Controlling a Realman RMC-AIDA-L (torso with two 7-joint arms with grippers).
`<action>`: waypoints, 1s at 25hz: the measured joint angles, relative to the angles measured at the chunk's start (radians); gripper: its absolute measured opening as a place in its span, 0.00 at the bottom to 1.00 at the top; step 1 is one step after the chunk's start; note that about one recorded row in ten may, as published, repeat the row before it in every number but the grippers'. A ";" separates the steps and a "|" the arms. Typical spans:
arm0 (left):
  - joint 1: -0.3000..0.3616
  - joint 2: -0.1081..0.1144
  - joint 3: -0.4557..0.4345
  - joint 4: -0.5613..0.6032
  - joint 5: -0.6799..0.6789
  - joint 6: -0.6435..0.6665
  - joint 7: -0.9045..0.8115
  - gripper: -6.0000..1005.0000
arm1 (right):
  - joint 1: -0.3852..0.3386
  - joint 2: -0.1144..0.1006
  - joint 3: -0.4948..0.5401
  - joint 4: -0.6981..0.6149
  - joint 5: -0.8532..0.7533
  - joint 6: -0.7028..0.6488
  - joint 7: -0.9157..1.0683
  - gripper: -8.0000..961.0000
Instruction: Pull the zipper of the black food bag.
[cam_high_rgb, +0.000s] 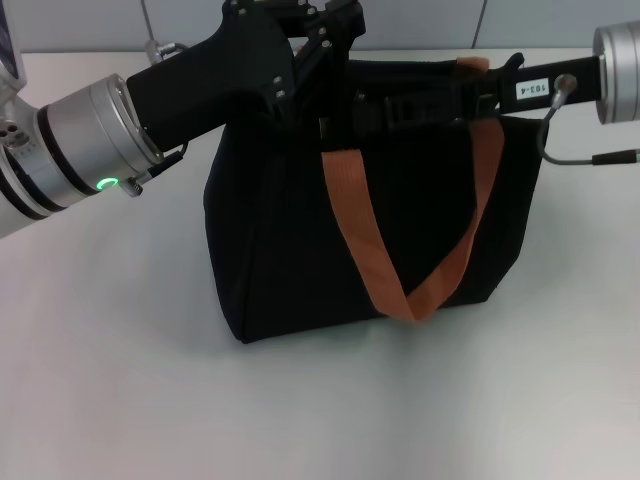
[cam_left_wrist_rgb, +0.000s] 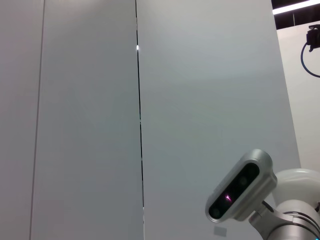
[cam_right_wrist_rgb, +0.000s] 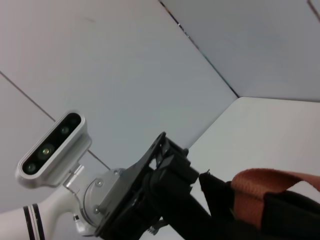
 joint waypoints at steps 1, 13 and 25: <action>0.000 0.000 0.000 0.000 0.000 0.000 0.000 0.03 | -0.002 0.002 -0.005 -0.001 0.000 -0.001 -0.002 0.41; 0.003 0.000 -0.002 0.000 -0.001 0.004 0.000 0.03 | -0.059 0.018 -0.008 -0.066 0.006 -0.011 -0.013 0.07; 0.008 0.000 -0.002 0.000 -0.002 0.024 0.000 0.03 | -0.081 0.019 0.037 -0.093 0.034 -0.007 0.034 0.01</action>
